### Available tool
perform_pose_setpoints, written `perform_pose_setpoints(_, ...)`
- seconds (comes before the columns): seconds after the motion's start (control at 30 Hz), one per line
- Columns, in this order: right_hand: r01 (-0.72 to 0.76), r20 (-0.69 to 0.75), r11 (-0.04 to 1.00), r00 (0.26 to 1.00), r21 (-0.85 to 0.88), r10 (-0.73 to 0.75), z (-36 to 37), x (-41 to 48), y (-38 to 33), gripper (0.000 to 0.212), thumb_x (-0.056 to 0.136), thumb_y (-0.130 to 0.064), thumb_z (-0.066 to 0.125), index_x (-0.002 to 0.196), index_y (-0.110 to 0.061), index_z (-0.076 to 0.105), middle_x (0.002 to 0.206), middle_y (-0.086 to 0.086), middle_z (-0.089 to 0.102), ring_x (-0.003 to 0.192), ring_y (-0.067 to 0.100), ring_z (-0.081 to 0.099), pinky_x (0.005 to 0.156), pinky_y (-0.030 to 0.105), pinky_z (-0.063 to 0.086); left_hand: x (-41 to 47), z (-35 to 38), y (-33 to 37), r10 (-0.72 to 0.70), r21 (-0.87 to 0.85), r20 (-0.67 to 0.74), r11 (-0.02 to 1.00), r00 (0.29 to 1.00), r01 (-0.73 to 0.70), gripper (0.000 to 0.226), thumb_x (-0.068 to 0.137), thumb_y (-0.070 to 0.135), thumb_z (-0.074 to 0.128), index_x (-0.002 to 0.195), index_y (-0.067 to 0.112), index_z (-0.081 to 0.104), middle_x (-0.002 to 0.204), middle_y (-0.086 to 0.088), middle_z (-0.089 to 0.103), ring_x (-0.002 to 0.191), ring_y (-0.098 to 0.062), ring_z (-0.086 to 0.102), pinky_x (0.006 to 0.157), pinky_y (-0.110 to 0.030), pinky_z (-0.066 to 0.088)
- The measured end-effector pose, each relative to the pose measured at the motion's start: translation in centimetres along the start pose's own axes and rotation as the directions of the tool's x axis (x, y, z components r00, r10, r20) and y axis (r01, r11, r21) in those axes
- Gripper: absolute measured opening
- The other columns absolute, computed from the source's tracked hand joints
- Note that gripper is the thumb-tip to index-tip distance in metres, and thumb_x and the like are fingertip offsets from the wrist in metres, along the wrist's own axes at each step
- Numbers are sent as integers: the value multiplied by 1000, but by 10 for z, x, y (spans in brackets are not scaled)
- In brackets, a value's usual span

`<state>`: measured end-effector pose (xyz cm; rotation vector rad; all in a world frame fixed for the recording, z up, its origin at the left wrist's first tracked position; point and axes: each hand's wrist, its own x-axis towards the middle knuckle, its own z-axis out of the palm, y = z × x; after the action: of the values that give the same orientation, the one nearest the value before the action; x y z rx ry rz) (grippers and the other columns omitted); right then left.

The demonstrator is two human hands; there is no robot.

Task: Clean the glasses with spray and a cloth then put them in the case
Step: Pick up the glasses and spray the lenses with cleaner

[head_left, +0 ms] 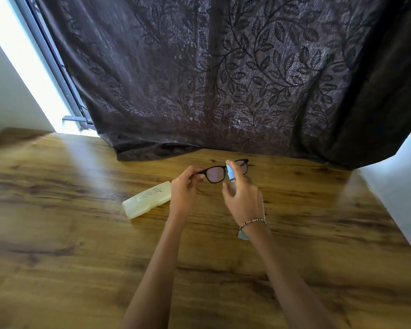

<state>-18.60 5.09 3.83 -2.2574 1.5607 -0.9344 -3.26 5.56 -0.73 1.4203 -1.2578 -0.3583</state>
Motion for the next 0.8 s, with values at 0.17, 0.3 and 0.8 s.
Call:
perform_pose_setpoints(0.17,-39,-32,999,999,26,40,1,-6,-2,54,89,-8,54,139,-25,45,72,5,56,60,19,53,56,30,43,0,0,0,-9,4,-8,1000,1000,9,21,89,-5,55,94,13,65,80,15,66,77,8,63,67,-4,42)
perform_pose_setpoints(0.3,-36,-91,998,995,41,40,0,-6,-7,52,88,-7,55,137,-23,48,73,4,56,58,20,54,57,37,50,0,0,-2,-8,6,-10,1000,1000,8,22,89,-6,54,95,11,65,82,11,68,79,7,64,68,-4,43)
perform_pose_setpoints(0.8,-26,-43,1000,999,15,27,2,-3,0,57,91,-16,52,144,-30,35,85,4,60,60,20,58,55,37,51,0,-1,0,-34,-1,-8,999,999,34,26,88,-8,52,94,14,65,81,17,67,77,8,63,68,-5,44)
